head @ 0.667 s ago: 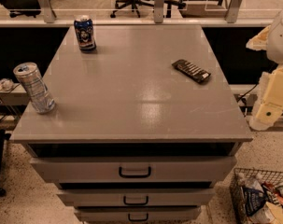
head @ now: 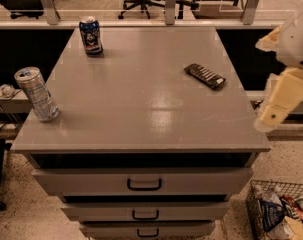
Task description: Knock pepsi can over
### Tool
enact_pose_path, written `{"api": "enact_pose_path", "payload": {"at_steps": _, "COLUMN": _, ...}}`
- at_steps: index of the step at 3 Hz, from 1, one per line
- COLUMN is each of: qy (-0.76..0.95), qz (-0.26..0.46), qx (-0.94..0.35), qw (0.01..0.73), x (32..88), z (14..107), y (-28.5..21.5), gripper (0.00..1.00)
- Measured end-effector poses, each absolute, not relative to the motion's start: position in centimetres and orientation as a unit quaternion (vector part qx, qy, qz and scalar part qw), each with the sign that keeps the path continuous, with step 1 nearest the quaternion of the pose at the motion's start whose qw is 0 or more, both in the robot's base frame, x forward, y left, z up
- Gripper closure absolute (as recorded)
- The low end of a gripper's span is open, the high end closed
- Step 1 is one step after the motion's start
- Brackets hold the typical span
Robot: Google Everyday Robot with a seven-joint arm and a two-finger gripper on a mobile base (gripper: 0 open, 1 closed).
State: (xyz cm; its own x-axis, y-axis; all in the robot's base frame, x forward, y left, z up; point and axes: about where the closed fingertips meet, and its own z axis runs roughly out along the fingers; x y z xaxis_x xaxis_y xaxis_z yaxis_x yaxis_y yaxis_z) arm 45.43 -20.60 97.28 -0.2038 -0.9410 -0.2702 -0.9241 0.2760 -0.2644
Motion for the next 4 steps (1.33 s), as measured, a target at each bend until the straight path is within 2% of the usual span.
{"api": "enact_pose_path", "payload": {"at_steps": 2, "qy": 0.733, "qz": 0.035, "qx": -0.579, "qw": 0.355, "x": 59.1, "z": 97.4, "y": -11.7, "gripper": 0.00}}
{"api": "enact_pose_path", "payload": {"at_steps": 3, "qy": 0.709, "qz": 0.055, "qx": -0.568, "qw": 0.414, "x": 64.8, "z": 98.1, "y": -6.3, "gripper": 0.00}}
{"api": "enact_pose_path", "payload": {"at_steps": 4, "qy": 0.709, "qz": 0.055, "qx": -0.569, "qw": 0.414, "x": 64.8, "z": 98.1, "y": -6.2, "gripper": 0.00}}
